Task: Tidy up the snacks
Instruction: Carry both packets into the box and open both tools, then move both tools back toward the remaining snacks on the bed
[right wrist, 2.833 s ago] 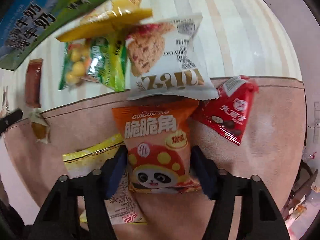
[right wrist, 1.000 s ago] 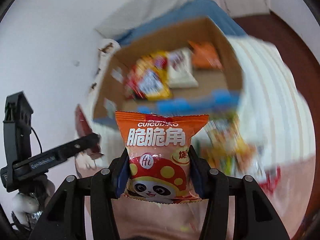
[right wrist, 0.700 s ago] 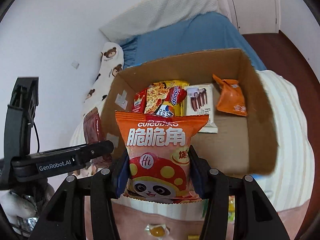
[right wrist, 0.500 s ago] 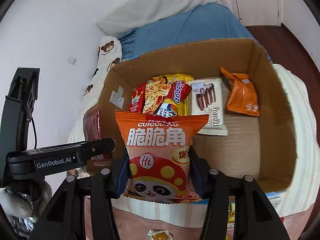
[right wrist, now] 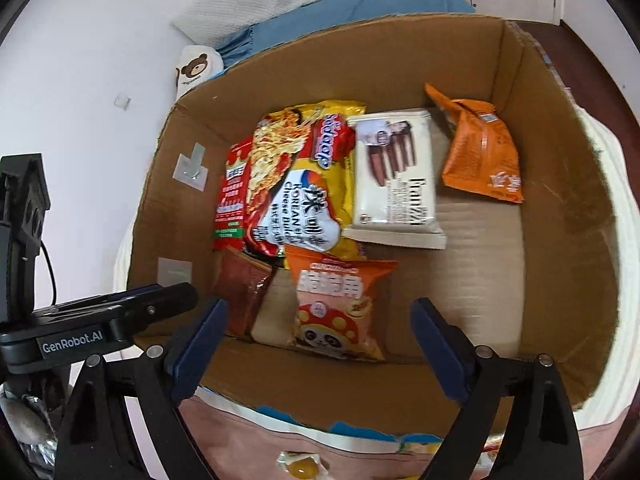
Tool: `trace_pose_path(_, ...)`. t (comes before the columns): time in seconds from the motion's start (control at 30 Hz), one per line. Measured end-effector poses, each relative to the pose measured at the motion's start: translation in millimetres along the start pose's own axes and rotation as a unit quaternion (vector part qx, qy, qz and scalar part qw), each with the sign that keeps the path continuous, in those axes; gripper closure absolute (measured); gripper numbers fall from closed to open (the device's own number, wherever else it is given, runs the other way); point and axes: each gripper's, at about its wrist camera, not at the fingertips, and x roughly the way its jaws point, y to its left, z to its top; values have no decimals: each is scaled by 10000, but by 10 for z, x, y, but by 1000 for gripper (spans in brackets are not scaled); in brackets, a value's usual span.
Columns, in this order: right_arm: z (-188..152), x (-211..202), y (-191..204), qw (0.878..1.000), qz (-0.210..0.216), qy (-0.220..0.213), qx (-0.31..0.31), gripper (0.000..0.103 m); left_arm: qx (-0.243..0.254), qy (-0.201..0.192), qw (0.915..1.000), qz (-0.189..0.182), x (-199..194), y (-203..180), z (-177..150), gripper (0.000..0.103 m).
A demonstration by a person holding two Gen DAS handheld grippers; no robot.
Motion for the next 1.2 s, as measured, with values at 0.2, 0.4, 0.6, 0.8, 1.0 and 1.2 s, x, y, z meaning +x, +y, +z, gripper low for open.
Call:
trace_pose_path(0.2,-90,-239,-51,9991,-339,-220,-92,9,171,-584,9979,207,-219,-126,-160,47)
trace_pose_path(0.4,-244,-575,-83,9951,-756,-581,-268,9,427,-1194,9912,391,-482,-295,-418,47)
trace_pose_path(0.6,-433,-893,-72,9906,-967,-883,-400,9,591,-1429,9875,315,-633,-407,-717,47)
trace_pose_path(0.8,-679,-1182,10,9831,-1169,-1267,-611,9,646,-1705,9828,306,-760,-460,-1019,47)
trace_pose_path(1.0,-887,-1504,134,9778,-1172,-1569,-746,9,798,-1893,9781,334,-900,-543,-1292,47)
trace_pose_path(1.2,-1087,-1774,255,9750,-1070,-1795,-753,9,787,-2053,9752,235,-1046,-549,-1509,47)
